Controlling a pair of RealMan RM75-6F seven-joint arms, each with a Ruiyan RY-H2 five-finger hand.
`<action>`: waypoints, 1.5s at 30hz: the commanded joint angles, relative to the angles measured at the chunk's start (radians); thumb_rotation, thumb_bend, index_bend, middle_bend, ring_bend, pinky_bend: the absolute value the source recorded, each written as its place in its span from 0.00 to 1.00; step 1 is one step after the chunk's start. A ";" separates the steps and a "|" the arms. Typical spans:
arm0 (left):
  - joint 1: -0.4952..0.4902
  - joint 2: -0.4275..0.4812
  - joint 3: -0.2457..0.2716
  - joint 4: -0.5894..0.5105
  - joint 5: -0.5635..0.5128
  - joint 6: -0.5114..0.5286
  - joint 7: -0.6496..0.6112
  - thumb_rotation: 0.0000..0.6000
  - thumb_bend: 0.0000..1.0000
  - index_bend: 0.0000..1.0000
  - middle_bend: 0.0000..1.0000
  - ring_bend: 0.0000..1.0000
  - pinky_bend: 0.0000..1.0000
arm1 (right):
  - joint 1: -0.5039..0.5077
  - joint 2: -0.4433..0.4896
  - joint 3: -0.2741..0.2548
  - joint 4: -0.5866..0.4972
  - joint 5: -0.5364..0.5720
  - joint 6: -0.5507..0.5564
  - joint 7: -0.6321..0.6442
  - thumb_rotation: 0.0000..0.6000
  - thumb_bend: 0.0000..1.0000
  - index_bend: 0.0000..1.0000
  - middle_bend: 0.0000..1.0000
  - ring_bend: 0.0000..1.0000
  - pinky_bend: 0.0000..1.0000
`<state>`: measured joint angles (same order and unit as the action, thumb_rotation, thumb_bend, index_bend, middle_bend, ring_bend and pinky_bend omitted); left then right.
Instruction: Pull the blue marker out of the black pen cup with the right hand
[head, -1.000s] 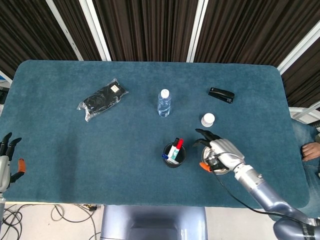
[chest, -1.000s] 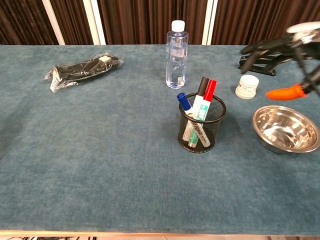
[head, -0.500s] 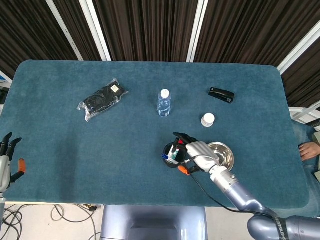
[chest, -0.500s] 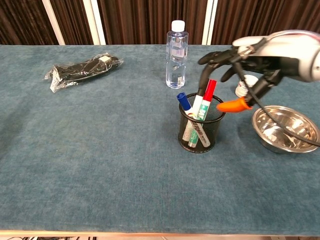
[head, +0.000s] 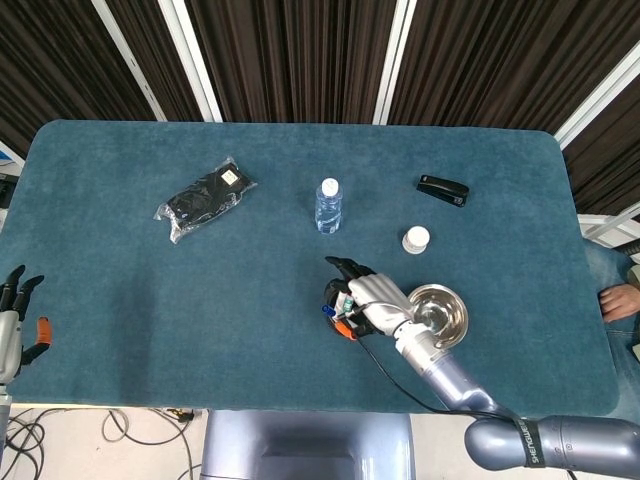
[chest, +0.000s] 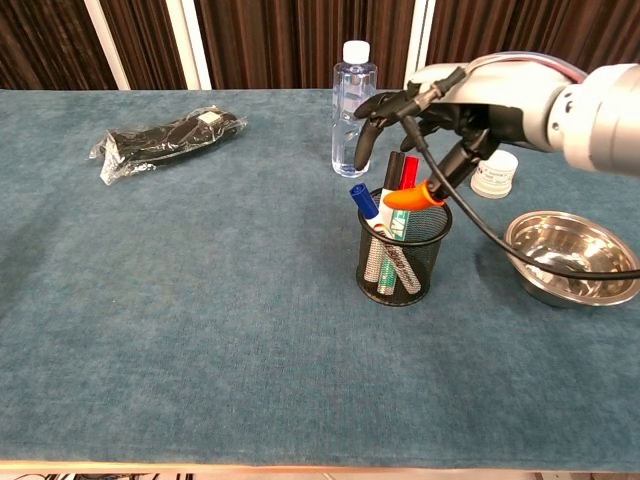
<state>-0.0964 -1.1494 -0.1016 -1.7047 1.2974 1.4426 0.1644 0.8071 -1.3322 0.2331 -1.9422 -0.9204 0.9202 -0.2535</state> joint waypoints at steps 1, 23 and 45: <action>0.000 0.000 0.000 0.000 0.000 0.000 0.000 1.00 0.56 0.13 0.00 0.10 0.06 | 0.016 -0.014 0.005 0.005 0.025 0.006 -0.014 1.00 0.40 0.38 0.00 0.00 0.16; -0.001 0.002 0.000 -0.002 -0.001 0.000 0.003 1.00 0.56 0.13 0.00 0.10 0.06 | 0.060 -0.051 -0.032 0.043 0.100 0.026 -0.085 1.00 0.40 0.44 0.00 0.00 0.16; -0.002 0.003 0.002 -0.003 -0.003 -0.003 0.003 1.00 0.56 0.13 0.00 0.10 0.06 | 0.085 -0.071 -0.033 0.069 0.145 0.020 -0.086 1.00 0.40 0.48 0.00 0.00 0.16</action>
<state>-0.0989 -1.1466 -0.0998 -1.7082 1.2944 1.4397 0.1673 0.8905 -1.4022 0.1993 -1.8733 -0.7769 0.9412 -0.3383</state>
